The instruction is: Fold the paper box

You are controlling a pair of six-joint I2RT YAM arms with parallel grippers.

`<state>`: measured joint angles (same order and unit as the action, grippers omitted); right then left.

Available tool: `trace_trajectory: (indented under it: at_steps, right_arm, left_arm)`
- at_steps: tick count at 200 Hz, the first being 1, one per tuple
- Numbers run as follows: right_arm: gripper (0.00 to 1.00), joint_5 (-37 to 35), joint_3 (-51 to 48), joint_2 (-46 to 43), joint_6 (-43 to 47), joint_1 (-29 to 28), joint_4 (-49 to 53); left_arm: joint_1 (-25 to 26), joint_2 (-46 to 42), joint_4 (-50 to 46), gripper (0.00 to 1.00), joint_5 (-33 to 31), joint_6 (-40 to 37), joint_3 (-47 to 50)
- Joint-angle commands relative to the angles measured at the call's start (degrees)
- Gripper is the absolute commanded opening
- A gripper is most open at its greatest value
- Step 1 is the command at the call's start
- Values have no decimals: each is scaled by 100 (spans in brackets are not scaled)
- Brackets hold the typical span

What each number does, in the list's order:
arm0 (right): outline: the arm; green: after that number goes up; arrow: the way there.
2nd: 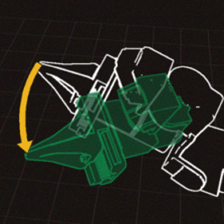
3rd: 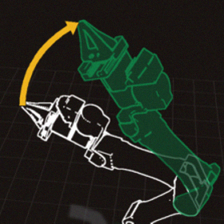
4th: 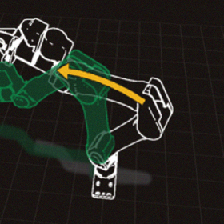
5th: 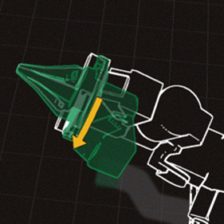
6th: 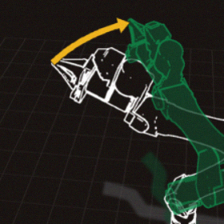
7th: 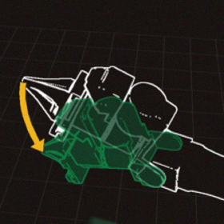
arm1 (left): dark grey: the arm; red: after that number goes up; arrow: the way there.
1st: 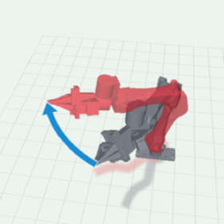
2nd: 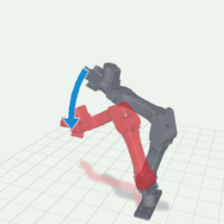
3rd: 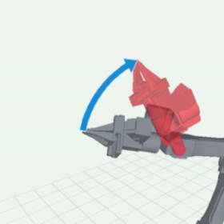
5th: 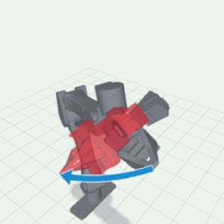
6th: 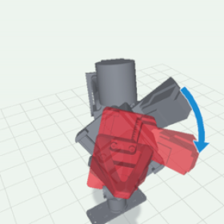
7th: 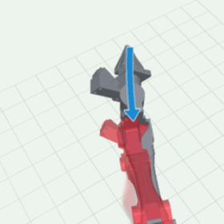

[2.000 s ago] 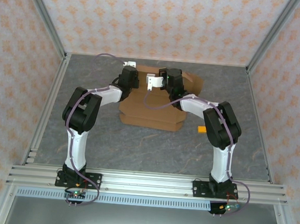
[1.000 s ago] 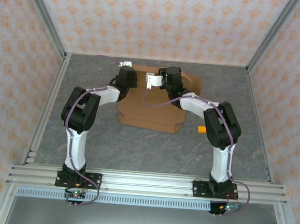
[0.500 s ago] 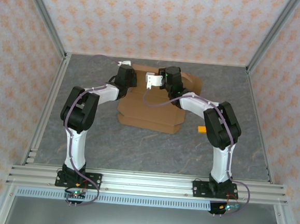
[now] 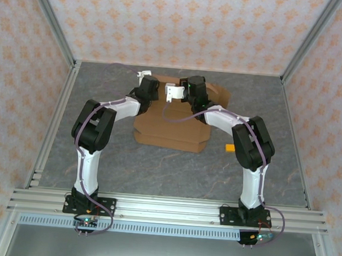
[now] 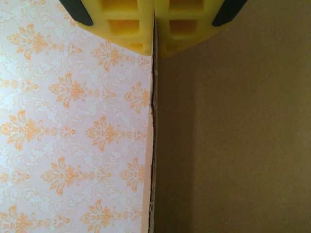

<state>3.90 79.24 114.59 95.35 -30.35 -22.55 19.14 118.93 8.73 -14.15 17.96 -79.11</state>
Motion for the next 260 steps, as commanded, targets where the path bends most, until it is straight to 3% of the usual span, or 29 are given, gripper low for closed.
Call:
trace_trajectory:
  at_steps: [1, 39, 79, 164, 200, 260]
  right_arm:
    - [0, -39, 127, -143, -34, -6, 278]
    - [0, -97, 64, -150, -67, -16, 302]
    - [0, -223, 156, -77, -23, 3, 340]
    - [0, -477, 162, 142, 104, 16, -129]
    - [0, -479, 92, 141, 125, 15, -320]
    - [0, -349, -214, 187, 339, -9, -1041]
  left_arm:
    - [-42, 145, -422, 19, -1166, -4, -284]
    - [-33, 133, -307, 22, -1137, 110, -255]
    - [-95, -176, 152, 41, -443, 52, 209]
    - [-401, -1482, 312, 63, 1046, -74, 1432]
    - [-496, -1944, 67, 68, 1510, -217, 1796]
    - [-784, -2612, -288, 68, 1986, -137, 1871]
